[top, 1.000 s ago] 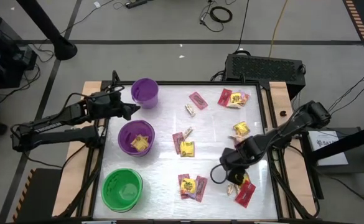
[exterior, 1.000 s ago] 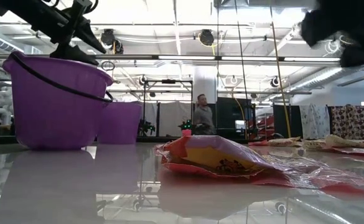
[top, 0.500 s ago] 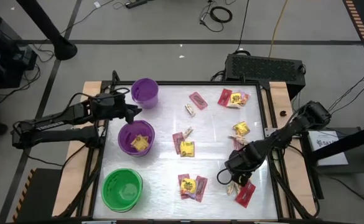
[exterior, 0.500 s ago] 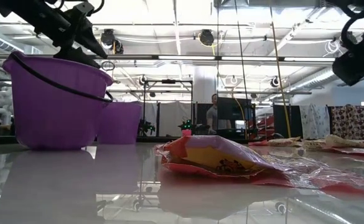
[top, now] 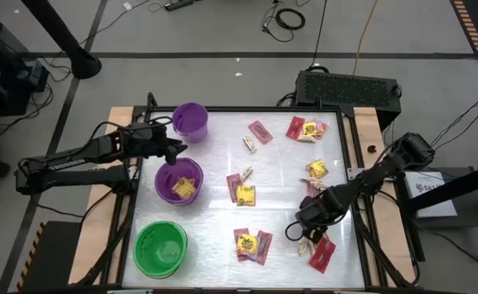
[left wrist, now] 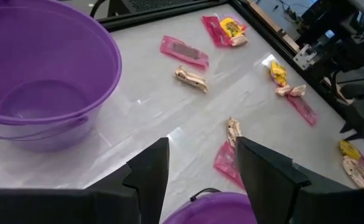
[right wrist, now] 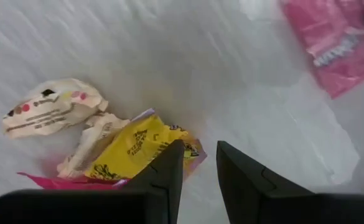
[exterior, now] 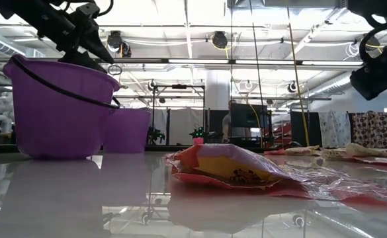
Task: Sort candy by brand, put in halloween buckets
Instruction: Put the yellow candy into the bottom purple bucket
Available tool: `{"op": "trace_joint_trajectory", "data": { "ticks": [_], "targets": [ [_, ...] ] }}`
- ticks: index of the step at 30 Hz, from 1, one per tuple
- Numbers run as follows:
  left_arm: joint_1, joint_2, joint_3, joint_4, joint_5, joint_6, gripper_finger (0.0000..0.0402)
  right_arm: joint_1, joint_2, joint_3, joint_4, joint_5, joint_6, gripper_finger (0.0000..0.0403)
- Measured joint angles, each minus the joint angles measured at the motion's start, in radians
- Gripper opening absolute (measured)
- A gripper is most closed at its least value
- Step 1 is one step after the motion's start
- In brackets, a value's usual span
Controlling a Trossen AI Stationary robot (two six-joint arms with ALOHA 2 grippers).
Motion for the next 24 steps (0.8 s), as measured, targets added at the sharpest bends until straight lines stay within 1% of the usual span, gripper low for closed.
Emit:
{"op": "trace_joint_trajectory", "data": {
  "ticks": [3,6,10,13,16,17,24],
  "targets": [
    [0.000,0.000,0.000,0.000,0.002,0.000,0.0191,0.000,0.000,-0.018,0.004,-0.014,0.047,0.0089],
    [0.000,0.000,0.000,0.000,0.002,0.000,0.0191,0.000,0.000,-0.045,0.021,-0.064,0.091,0.0089],
    [0.000,0.000,0.000,0.000,0.002,0.000,0.0191,0.000,0.000,-0.083,0.051,-0.080,0.118,0.0086],
    [0.000,0.000,0.000,0.000,0.002,0.000,0.0191,0.000,0.000,-0.095,0.058,-0.089,0.119,0.0065],
    [0.000,0.000,0.000,0.000,0.002,0.000,0.0191,0.000,0.000,-0.095,0.058,-0.108,0.118,0.0020],
    [0.000,0.000,0.000,0.000,0.002,0.000,0.0191,0.000,0.000,-0.095,0.059,-0.110,0.118,0.0010],
    [0.000,0.000,0.000,0.000,0.002,0.000,0.0191,-0.003,-0.007,-0.071,0.050,-0.100,0.133,0.0001]
  ]
}}
